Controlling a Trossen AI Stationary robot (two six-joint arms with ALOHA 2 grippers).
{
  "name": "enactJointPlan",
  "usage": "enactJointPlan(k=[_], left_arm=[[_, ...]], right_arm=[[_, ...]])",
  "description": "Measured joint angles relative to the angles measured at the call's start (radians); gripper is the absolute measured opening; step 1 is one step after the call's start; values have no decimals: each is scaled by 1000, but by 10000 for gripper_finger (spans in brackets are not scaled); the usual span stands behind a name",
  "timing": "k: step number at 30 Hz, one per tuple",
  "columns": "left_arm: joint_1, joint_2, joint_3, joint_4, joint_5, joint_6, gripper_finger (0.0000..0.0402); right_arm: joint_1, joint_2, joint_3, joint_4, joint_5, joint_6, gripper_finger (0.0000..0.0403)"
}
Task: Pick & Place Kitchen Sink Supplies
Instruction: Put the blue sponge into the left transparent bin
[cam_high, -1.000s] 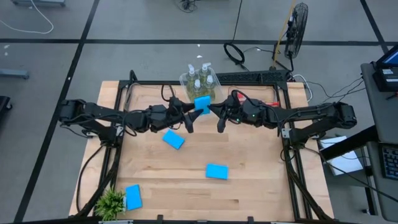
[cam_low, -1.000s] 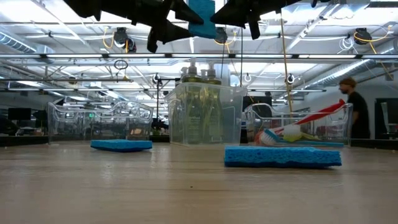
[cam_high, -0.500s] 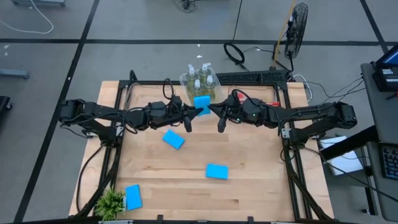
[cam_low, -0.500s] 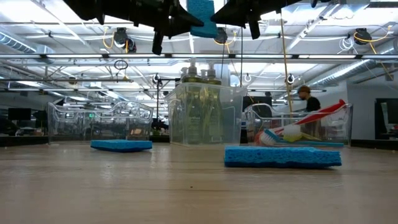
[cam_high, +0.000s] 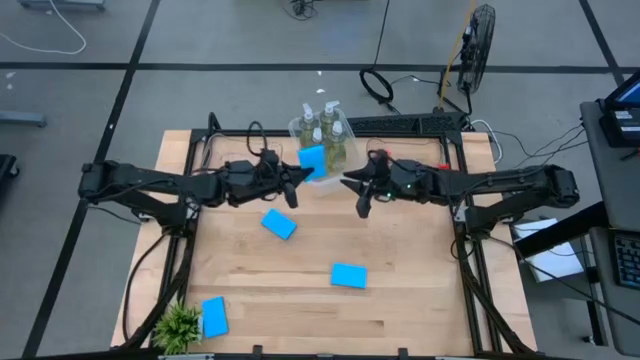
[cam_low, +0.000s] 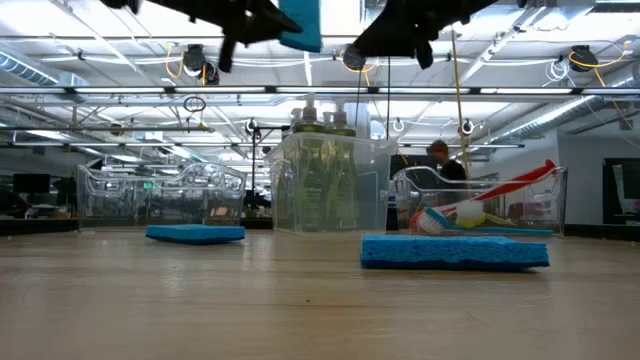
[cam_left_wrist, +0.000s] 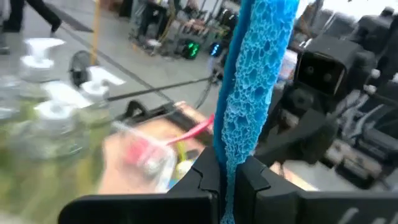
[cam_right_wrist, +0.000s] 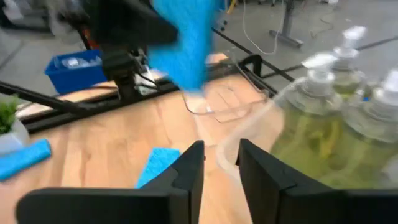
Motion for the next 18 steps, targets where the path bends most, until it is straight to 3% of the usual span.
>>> enactJointPlan(k=[10,18], left_arm=[[-45,-254,0,-412,-193,-106,8],[-45,-363,0,-705,-220,-263,8]], right_arm=[[-12,-149,0,-190,12,-150,120],[-14,-306,-39,-369,13,-174,115]])
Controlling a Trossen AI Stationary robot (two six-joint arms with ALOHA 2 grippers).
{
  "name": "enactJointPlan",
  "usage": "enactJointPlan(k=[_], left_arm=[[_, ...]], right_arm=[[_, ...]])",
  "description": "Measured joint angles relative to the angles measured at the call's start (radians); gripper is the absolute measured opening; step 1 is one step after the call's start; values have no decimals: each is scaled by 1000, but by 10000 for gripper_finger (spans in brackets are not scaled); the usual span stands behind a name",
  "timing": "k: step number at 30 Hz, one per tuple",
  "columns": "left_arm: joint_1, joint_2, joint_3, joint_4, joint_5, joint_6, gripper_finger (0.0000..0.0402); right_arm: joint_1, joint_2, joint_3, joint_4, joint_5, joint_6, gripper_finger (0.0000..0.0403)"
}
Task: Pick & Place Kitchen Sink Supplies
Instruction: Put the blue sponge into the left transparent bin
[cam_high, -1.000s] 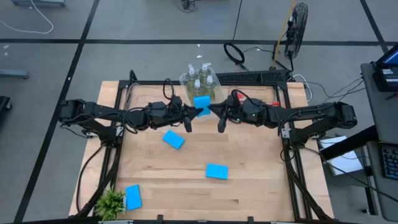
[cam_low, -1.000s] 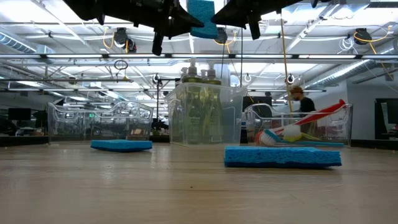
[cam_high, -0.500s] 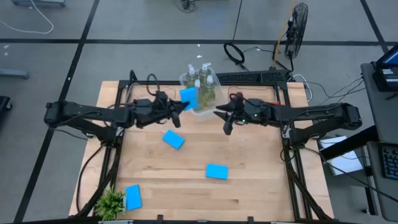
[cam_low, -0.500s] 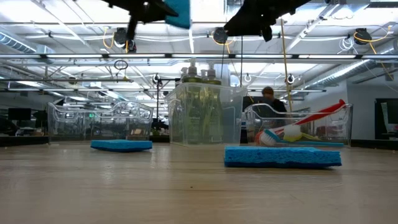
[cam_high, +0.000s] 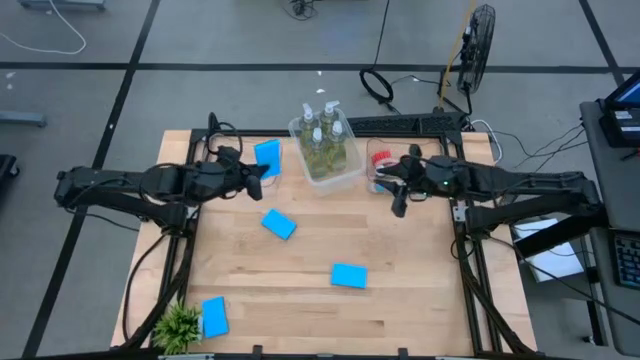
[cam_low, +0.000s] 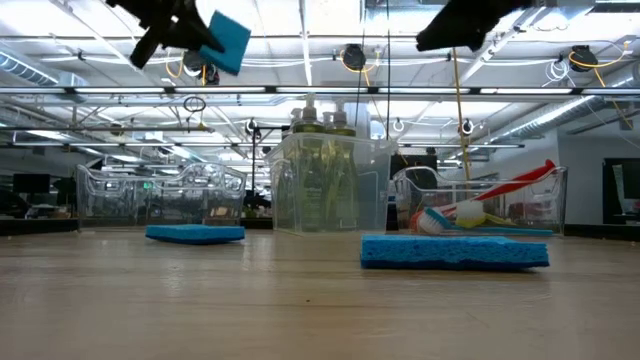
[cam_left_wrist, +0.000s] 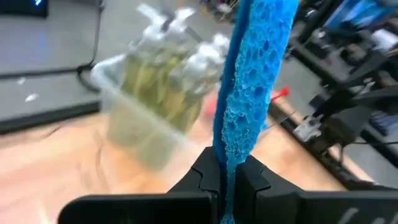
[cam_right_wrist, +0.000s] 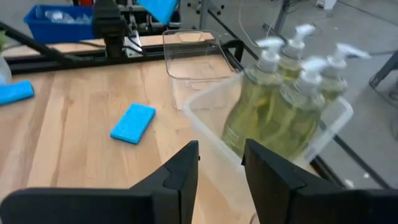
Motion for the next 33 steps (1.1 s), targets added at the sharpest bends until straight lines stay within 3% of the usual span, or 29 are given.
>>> enactJointPlan(k=[6,20,33], left_arm=[[41,-16,0,-167,73,-122,8],[267,-16,0,-314,376,-165,8],[558,-15,0,-524,528,-135,8]], right_arm=[[-22,-150,-124,4,1,103,114],[-29,-401,-363,7,2,277,112],[-29,-513,-419,13,4,344,110]])
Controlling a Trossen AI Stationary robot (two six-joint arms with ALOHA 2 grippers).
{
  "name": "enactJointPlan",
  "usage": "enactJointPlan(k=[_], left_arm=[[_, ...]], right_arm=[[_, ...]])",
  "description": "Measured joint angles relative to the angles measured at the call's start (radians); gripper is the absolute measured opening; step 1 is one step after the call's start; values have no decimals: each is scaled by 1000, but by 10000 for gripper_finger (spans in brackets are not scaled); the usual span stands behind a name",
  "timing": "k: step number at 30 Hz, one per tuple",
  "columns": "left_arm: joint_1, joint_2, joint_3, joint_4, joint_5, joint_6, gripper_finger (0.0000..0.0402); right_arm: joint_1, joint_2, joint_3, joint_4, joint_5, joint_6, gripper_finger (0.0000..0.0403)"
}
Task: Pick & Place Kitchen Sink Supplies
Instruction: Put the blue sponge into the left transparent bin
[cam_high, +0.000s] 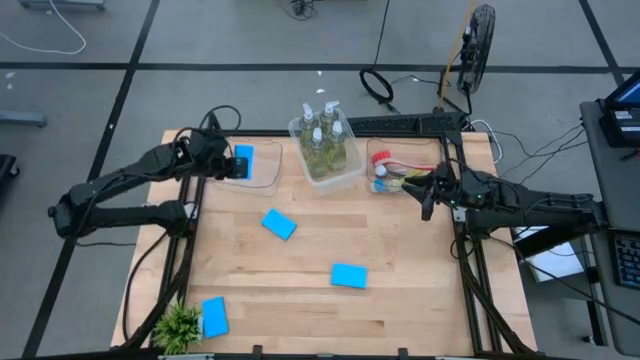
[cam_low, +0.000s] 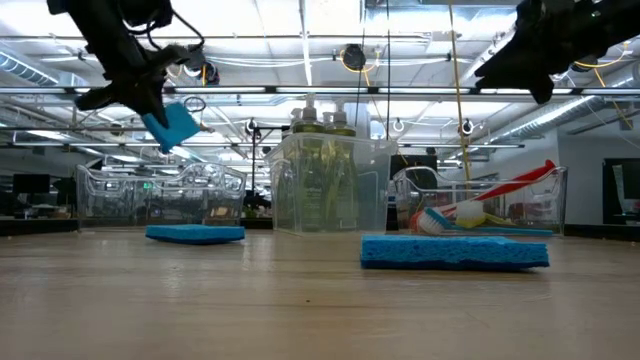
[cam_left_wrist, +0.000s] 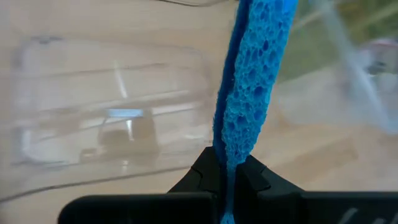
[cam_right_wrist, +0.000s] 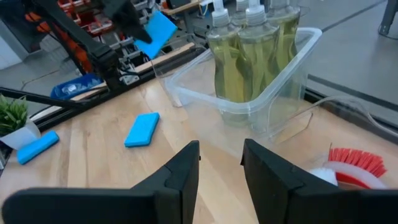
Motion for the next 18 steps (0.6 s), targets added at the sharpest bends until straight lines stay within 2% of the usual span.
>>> enactJointPlan(k=[8,18], left_arm=[[190,57,0,-50,0,139,7],[365,278,0,-57,-2,328,7]], right_arm=[[0,-10,0,-2,0,-6,111],[0,-10,0,-3,0,-6,114]])
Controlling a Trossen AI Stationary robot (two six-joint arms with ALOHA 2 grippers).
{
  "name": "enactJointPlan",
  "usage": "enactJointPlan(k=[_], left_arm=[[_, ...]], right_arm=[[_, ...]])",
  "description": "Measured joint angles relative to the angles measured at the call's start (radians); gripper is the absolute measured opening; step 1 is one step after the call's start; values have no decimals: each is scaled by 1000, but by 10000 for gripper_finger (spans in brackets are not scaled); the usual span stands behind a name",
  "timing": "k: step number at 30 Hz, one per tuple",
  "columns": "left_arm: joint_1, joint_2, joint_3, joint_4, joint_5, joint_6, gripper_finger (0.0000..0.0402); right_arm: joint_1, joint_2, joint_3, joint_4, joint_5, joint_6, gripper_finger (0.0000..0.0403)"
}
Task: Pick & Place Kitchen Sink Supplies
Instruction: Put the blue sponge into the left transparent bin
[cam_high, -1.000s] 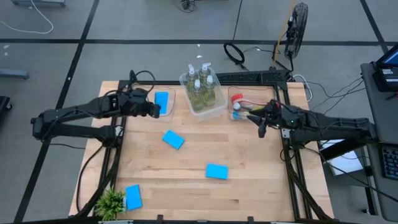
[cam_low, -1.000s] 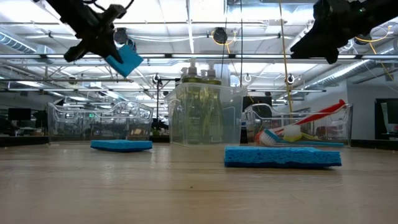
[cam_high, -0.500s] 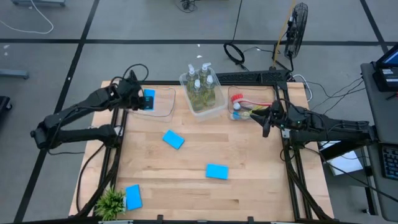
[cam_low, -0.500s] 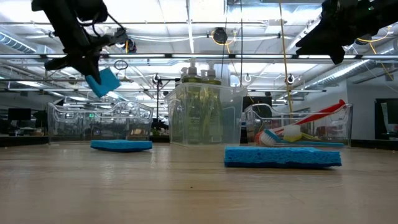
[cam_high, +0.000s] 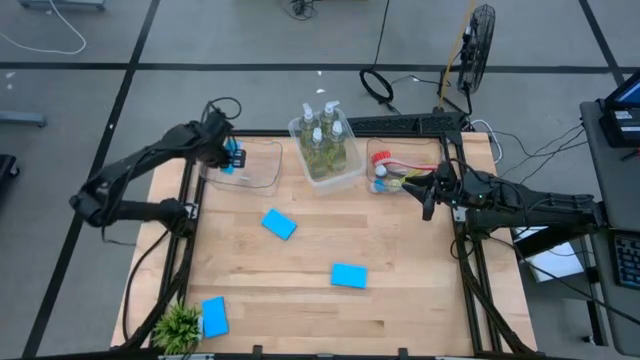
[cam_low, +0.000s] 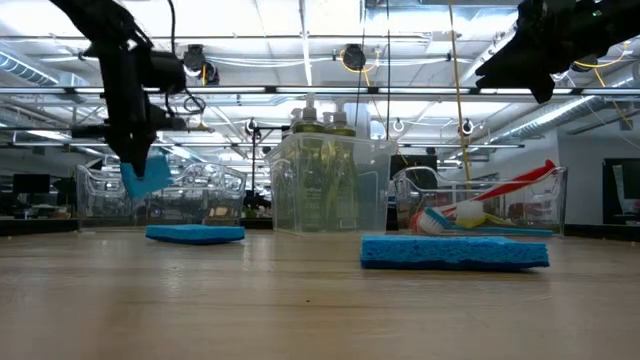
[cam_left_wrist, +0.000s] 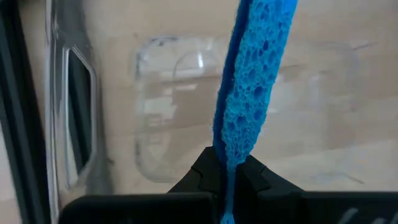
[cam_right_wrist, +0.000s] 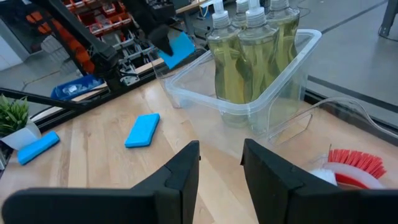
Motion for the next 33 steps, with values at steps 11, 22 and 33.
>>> enactJointPlan(k=[11,22,33], left_arm=[[73,143,0,36,-13,101,7],[71,148,0,39,-24,100,11],[70,148,0,39,-27,100,65]], right_arm=[[0,0,0,0,0,2,112],[0,0,0,3,-1,2,114],[0,0,0,3,-1,3,112]])
